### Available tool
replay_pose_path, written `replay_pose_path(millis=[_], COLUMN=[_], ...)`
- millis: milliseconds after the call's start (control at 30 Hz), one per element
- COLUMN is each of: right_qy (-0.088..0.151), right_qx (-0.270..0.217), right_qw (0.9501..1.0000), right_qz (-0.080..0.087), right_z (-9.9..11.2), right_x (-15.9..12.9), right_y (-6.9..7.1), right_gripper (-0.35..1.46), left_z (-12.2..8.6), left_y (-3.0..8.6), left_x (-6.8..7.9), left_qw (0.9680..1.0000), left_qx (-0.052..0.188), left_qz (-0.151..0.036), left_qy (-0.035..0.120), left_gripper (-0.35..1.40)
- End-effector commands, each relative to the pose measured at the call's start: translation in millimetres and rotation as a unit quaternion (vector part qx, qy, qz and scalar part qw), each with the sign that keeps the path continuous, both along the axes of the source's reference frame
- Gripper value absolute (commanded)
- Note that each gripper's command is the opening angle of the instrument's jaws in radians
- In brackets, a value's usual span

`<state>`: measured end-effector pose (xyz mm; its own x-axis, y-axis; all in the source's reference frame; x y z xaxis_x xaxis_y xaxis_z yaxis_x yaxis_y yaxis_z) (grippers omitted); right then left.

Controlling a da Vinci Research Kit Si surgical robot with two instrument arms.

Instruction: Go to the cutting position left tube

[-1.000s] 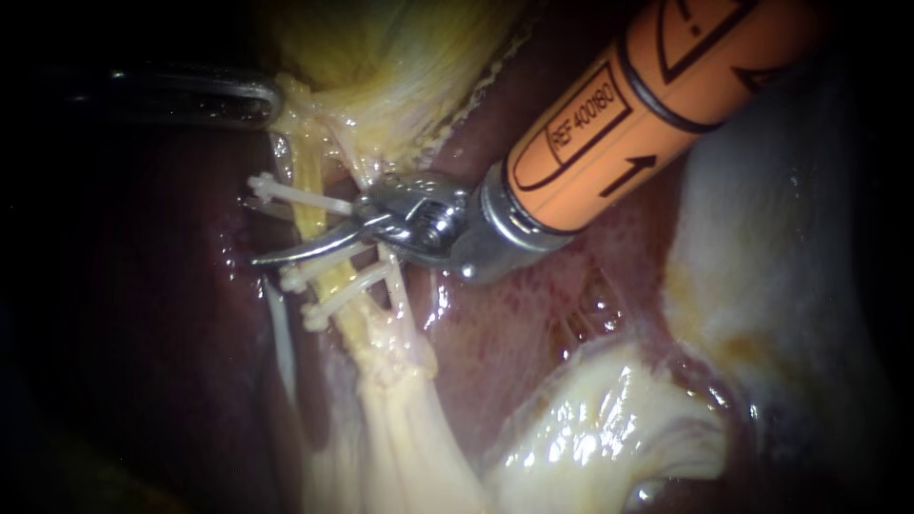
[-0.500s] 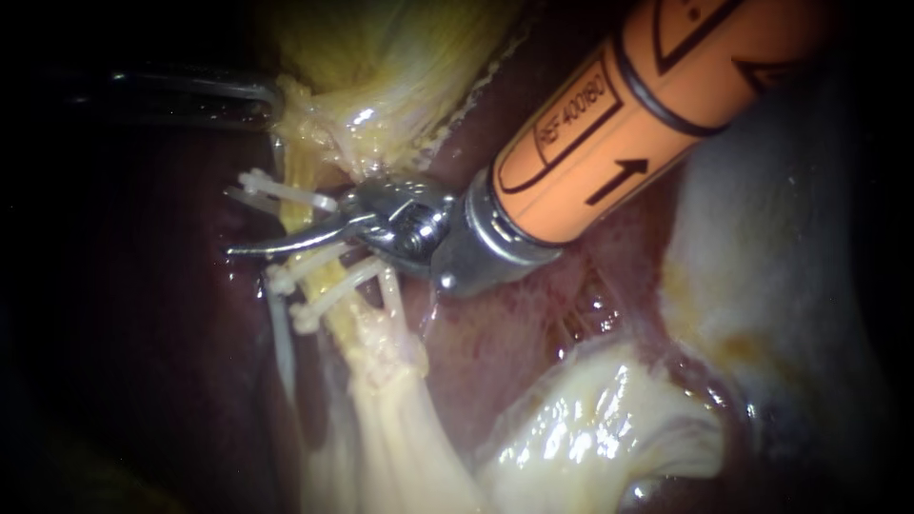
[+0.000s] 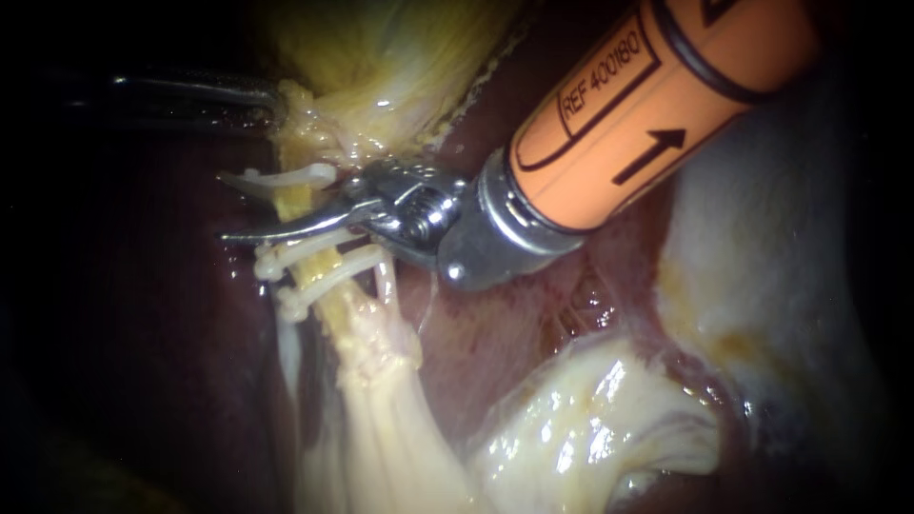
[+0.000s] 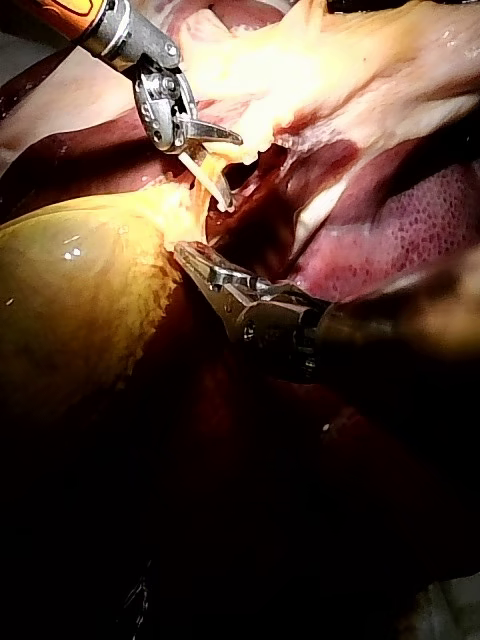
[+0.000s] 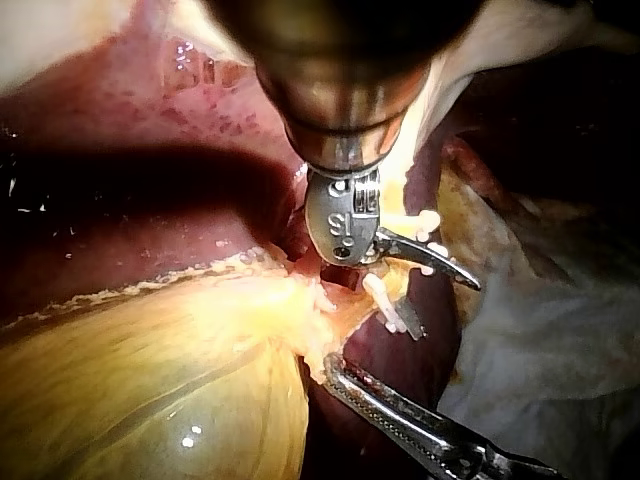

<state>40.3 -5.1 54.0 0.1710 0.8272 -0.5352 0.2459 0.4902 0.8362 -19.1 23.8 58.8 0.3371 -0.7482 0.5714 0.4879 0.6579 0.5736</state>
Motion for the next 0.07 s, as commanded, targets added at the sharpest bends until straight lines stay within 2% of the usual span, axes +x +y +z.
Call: replay_pose_path(millis=[33,67], right_qy=[0.0,0.001], right_qx=[0.0,0.0], right_qw=[1.0,1.0], right_qz=[0.0,0.001], right_z=[0.1,0.1], right_x=[0.0,0.0], right_y=[0.0,-0.1], right_gripper=[1.42,1.42], left_z=[0.0,0.0], left_y=[0.0,0.0], left_x=[0.0,0.0], left_qw=[1.0,1.0], left_qx=[0.0,0.0], left_qz=[0.0,0.0], left_qy=[0.0,0.0], left_gripper=[-0.35,-0.35])
